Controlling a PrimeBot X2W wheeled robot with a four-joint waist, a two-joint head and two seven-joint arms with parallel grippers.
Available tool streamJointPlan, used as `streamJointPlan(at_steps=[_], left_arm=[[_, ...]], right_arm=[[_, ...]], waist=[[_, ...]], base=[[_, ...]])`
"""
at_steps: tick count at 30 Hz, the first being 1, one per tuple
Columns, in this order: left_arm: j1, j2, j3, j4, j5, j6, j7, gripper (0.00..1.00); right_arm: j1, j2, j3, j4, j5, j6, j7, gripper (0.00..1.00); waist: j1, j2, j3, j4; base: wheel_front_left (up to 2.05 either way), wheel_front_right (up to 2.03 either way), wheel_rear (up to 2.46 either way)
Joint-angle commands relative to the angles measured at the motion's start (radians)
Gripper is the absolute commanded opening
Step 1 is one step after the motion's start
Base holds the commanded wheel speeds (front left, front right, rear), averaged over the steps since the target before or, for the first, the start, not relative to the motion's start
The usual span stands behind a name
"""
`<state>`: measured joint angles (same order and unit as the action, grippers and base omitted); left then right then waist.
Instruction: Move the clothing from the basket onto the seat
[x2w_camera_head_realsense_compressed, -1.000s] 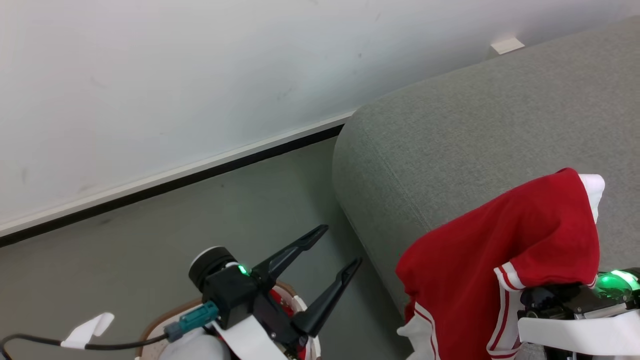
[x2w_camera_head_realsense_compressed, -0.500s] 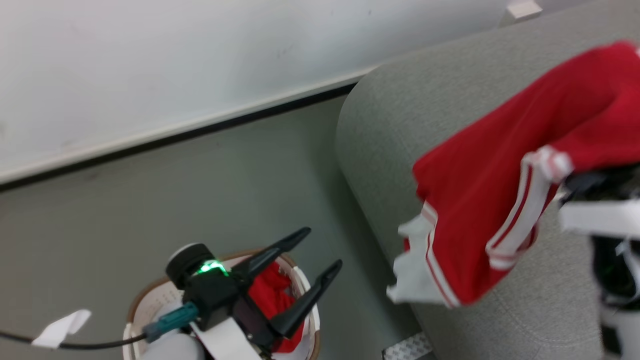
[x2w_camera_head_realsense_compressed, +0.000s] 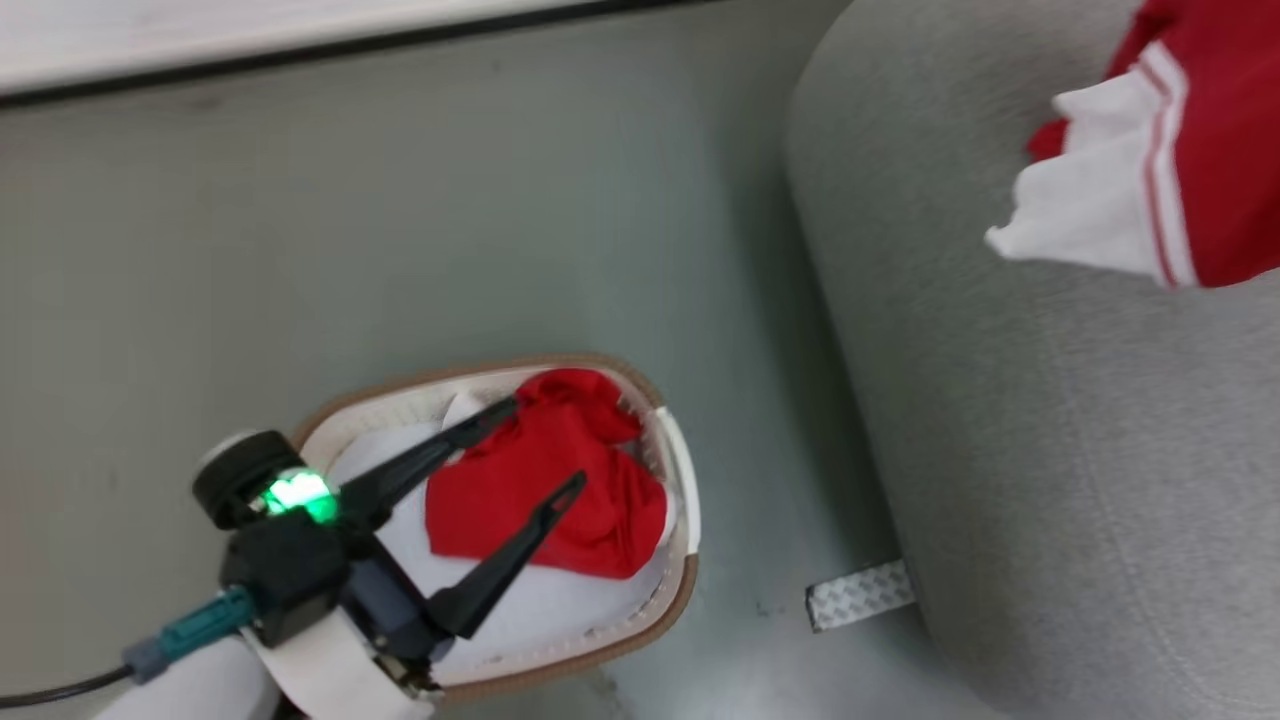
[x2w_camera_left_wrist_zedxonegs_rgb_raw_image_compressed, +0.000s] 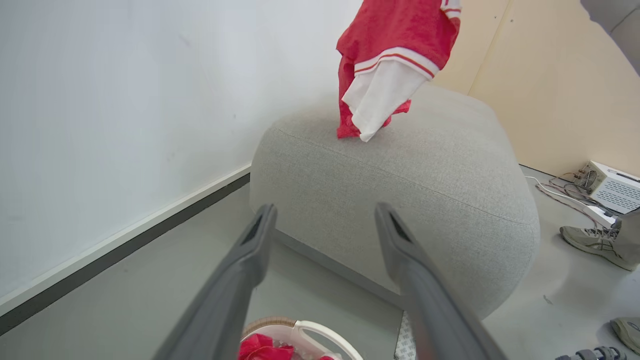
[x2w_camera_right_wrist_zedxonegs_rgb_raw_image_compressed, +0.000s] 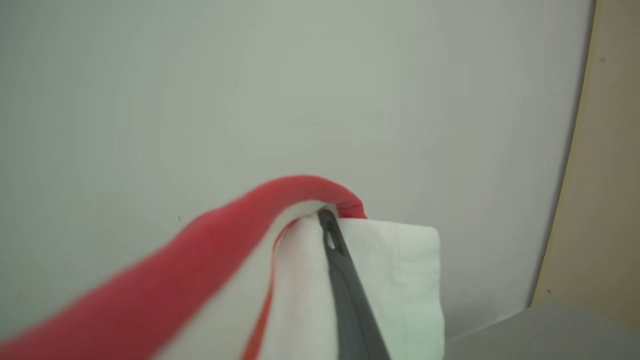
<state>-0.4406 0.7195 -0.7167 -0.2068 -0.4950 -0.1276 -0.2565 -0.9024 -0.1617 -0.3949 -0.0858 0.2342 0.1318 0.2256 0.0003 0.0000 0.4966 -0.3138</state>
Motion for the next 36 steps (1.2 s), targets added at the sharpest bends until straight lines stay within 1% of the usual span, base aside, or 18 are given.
streamJointPlan(at_steps=[1,4,9,10,15,18,19,20,21,22,23,24,28,31,33,36], left_arm=[[-0.016,0.021,0.007,-0.013,-0.005,-0.003,-0.002,1.0],[-0.024,0.049,0.014,-0.026,-0.005,-0.003,-0.006,1.0],[-0.029,0.085,0.029,-0.046,-0.012,-0.002,-0.008,1.0],[-0.029,0.085,0.029,-0.046,-0.012,-0.002,-0.008,1.0],[-0.03,0.109,0.047,-0.069,-0.012,-0.002,-0.009,1.0],[-0.023,0.111,0.054,-0.079,-0.011,-0.002,-0.009,1.0],[-0.022,0.112,0.055,-0.08,-0.012,-0.002,-0.009,1.0],[-0.021,0.112,0.057,-0.08,-0.013,-0.002,-0.009,1.0],[-0.02,0.112,0.058,-0.079,-0.013,-0.002,-0.009,1.0],[-0.019,0.11,0.059,-0.077,-0.015,-0.002,-0.009,1.0],[-0.018,0.107,0.06,-0.073,-0.015,-0.002,-0.009,1.0],[-0.016,0.102,0.058,-0.07,-0.015,-0.002,-0.009,1.0],[-0.009,0.077,0.049,-0.051,-0.017,-0.002,-0.009,1.0],[-0.001,0.045,0.044,-0.023,-0.021,-0.002,-0.008,1.0],[0.008,0.018,0.045,0.002,-0.021,-0.002,-0.008,1.0],[0.028,-0.021,0.053,0.048,-0.03,-0.001,-0.008,1.0]], right_arm=[[-0.01,0.001,-0.049,0.04,-0.021,-0.002,0.016,0.0],[0.008,-0.026,-0.112,0.125,-0.095,-0.002,0.014,0.0],[0.079,-0.01,-0.168,0.251,-0.209,-0.002,0.018,0.0],[0.079,-0.01,-0.168,0.251,-0.209,-0.002,0.018,0.0],[0.138,0.03,-0.173,0.366,-0.32,-0.002,0.045,0.0],[0.162,0.044,-0.168,0.396,-0.372,-0.002,0.064,0.0],[0.171,0.048,-0.161,0.407,-0.388,-0.002,0.074,0.07],[0.17,0.05,-0.159,0.412,-0.399,-0.002,0.08,0.18],[0.166,0.051,-0.162,0.416,-0.406,-0.002,0.079,0.23],[0.166,0.052,-0.166,0.423,-0.41,-0.002,0.078,0.37],[0.166,0.046,-0.168,0.431,-0.411,-0.002,0.078,0.63],[0.166,0.037,-0.168,0.439,-0.411,-0.002,0.079,1.0],[0.178,-0.006,-0.141,0.48,-0.408,-0.002,0.096,1.0],[0.196,-0.037,-0.109,0.514,-0.359,-0.002,0.13,1.0],[0.219,-0.077,-0.062,0.526,-0.323,-0.002,0.157,1.0],[0.268,-0.143,0.031,0.509,-0.252,-0.002,0.19,1.0]], waist=[[-0.0003,0.0,0.086,0.061],[-0.0003,0.0,0.128,0.082],[-0.0003,0.0,0.186,0.105],[-0.0003,0.0,0.186,0.105],[-0.0003,0.0,0.227,0.112],[-0.0003,0.0,0.234,0.111],[-0.0003,0.0,0.235,0.111],[-0.0003,0.0,0.234,0.111],[-0.0003,0.0,0.231,0.109],[-0.0003,0.0,0.226,0.108],[-0.0003,0.0,0.219,0.106],[-0.0003,0.0,0.208,0.104],[-0.0003,0.0,0.146,0.097],[-0.0003,0.0,0.078,0.091],[-0.0003,0.0,0.021,0.088],[-0.0003,0.0,-0.061,0.087]], base=[[0.0,0.0,0.0],[0.0,0.0,0.0],[0.0,0.0,0.0],[0.0,0.0,0.0],[0.0,0.0,0.0],[0.0,0.0,0.0],[0.0,0.0,0.0],[0.0,0.0,0.0],[0.0,0.0,0.0],[0.0,0.0,0.0],[0.0,0.0,0.0],[0.0,0.0,0.0],[0.0,0.0,0.0],[0.0,0.0,0.0],[0.0,0.0,0.0],[0.0,0.0,0.0]])
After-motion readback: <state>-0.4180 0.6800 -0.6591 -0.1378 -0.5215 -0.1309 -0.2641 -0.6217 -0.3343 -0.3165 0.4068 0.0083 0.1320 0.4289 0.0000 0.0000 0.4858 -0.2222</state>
